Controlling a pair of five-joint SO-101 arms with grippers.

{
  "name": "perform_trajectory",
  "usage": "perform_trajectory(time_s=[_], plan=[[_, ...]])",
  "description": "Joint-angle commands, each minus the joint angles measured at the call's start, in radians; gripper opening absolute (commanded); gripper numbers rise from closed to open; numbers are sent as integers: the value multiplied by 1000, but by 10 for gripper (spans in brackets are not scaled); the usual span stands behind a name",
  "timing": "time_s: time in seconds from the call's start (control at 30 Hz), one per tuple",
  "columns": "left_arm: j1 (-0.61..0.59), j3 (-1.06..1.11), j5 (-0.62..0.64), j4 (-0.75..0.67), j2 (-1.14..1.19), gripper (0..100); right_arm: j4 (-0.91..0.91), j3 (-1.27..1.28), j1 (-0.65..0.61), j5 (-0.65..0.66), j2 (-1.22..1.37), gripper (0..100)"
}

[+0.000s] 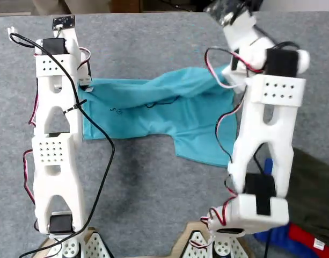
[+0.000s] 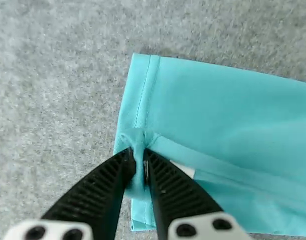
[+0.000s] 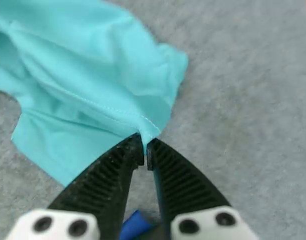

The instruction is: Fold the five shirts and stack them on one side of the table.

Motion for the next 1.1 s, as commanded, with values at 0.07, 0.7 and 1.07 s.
perform_trajectory(time_s=[0.07, 0.7, 1.07], plan=[[6, 8, -25, 11, -16, 19, -203, 415, 22, -12, -231, 5], [44, 761, -132, -176, -348, 20, -500, 934, 35, -8, -394, 5], [35, 1226, -140, -548, -608, 19, -382, 898, 16, -6, -552, 5]])
